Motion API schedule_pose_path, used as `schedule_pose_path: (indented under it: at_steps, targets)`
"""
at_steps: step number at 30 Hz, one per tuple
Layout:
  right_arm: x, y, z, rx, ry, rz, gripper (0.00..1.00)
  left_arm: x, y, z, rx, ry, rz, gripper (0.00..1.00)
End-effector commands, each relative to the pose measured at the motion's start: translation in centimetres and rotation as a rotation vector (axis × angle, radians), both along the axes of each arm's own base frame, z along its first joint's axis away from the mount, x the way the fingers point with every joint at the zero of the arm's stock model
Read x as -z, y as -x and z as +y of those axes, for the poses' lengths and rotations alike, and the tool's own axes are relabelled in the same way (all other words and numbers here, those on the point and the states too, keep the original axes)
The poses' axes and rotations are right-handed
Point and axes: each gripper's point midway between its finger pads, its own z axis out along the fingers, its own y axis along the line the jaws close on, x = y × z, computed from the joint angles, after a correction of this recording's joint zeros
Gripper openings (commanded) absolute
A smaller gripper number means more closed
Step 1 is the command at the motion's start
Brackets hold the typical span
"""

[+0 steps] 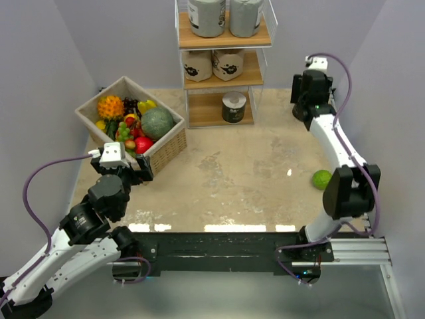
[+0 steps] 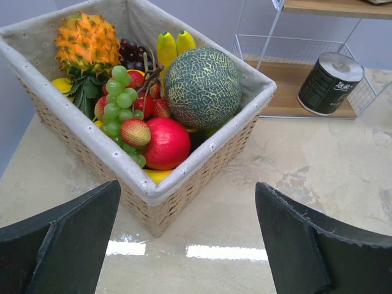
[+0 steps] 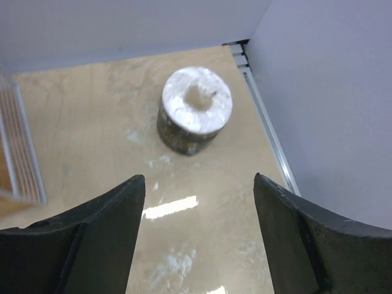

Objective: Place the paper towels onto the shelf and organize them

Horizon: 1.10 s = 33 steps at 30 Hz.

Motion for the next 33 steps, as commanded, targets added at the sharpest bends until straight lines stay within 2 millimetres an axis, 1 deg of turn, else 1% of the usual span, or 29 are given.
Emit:
schedule_pose_path:
  at_steps: [1,2,3,4,5,6,7,8,9,10,11,12,13,14,15,18,19,21,22,24,25,26,27,29,32,33]
  targets:
    - [-1.2,-2.9,-3.5,0.232,-0.186,-0.029,0.74,-0.8,-0.3,0.2,-0.021,0.010,-0.027,0.97]
    - [1.1,-4.1,-3.7,0.250,-0.188,0.022,0.74,-0.7,-0.3,0.1,-0.020,0.003,-0.023,0.97]
    - [1.1,-4.8,-4.1,0.267,-0.194,0.021,0.74,-0.7,-0.4,0.1,-0.022,-0.001,-0.019,0.97]
    - [-0.5,-5.6,-4.2,0.289,-0.213,-0.014,0.74,-0.7,-0.5,0.1,-0.028,-0.005,-0.018,0.97]
    - [1.1,-6.6,-4.6,0.309,-0.214,0.006,0.75,-0.6,-0.5,0.2,-0.031,-0.007,-0.016,0.97]
    - [1.1,-7.1,-5.1,0.326,-0.227,-0.006,0.75,-0.6,-0.5,0.2,-0.034,-0.008,-0.015,0.97]
    - [0.6,-8.0,-5.2,0.337,-0.256,-0.044,0.75,-0.6,-0.5,0.3,-0.037,-0.006,-0.017,0.97]
    - [0.9,-8.7,-4.8,0.325,-0.278,-0.050,0.76,-0.6,-0.5,0.3,-0.037,-0.008,-0.016,0.97]
    - [2.4,-9.2,-6.9,0.374,-0.307,-0.053,0.76,-0.6,-0.5,0.3,-0.039,-0.008,-0.016,0.97]
    - [2.1,-9.8,-7.3,0.381,-0.328,-0.076,0.76,-0.6,-0.5,0.3,-0.038,-0.008,-0.017,0.96]
    - [2.6,-10.2,-7.5,0.381,-0.355,-0.078,0.76,-0.7,-0.5,0.3,-0.042,-0.007,-0.018,0.96]
    - [3.8,-10.7,-8.2,0.401,-0.383,-0.078,0.76,-0.6,-0.5,0.3,-0.040,-0.008,-0.017,0.96]
    - [3.9,-11.2,-8.4,0.396,-0.402,-0.089,0.76,-0.6,-0.5,0.3,-0.042,-0.008,-0.017,0.96]
    - [4.6,-11.6,-8.5,0.390,-0.421,-0.087,0.76,-0.6,-0.5,0.3,-0.039,-0.008,-0.017,0.96]
    - [6.0,-11.9,-8.8,0.391,-0.452,-0.068,0.76,-0.5,-0.5,0.2,-0.037,-0.011,-0.014,0.96]
    - [7.5,-12.1,-9.6,0.410,-0.500,-0.051,0.74,-0.5,-0.5,0.3,-0.041,-0.012,-0.015,0.96]
    - [8.5,-12.2,-9.7,0.411,-0.509,-0.038,0.73,-0.5,-0.6,0.3,-0.040,-0.013,-0.013,0.96]
    - [9.1,-12.4,-10.0,0.407,-0.534,-0.043,0.72,-0.5,-0.6,0.2,-0.038,-0.013,-0.013,0.96]
    - [9.8,-12.5,-10.1,0.408,-0.541,-0.035,0.71,-0.4,-0.6,0.2,-0.040,-0.017,-0.011,0.96]
    - [10.3,-12.8,-10.4,0.407,-0.560,-0.035,0.70,-0.4,-0.7,0.1,-0.039,-0.019,-0.010,0.96]
    - [11.0,-13.0,-10.1,0.393,-0.578,-0.021,0.70,-0.4,-0.7,0.1,-0.041,-0.021,-0.009,0.96]
    - [11.1,-13.0,-10.2,0.391,-0.588,-0.018,0.69,-0.3,-0.8,0.1,-0.041,-0.025,-0.006,0.96]
    - [11.7,-12.8,-10.1,0.398,-0.600,-0.011,0.68,-0.3,-0.8,0.1,-0.044,-0.025,-0.007,0.96]
    - [12.0,-12.7,-9.9,0.390,-0.611,-0.010,0.68,-0.3,-0.8,0.2,-0.048,-0.027,-0.005,0.96]
    - [13.4,-12.6,-9.8,0.391,-0.617,0.012,0.67,-0.3,-0.8,0.3,-0.053,-0.028,-0.006,0.96]
    - [13.5,-12.5,-9.9,0.393,-0.618,0.016,0.66,-0.2,-0.8,0.3,-0.053,-0.029,-0.005,0.96]
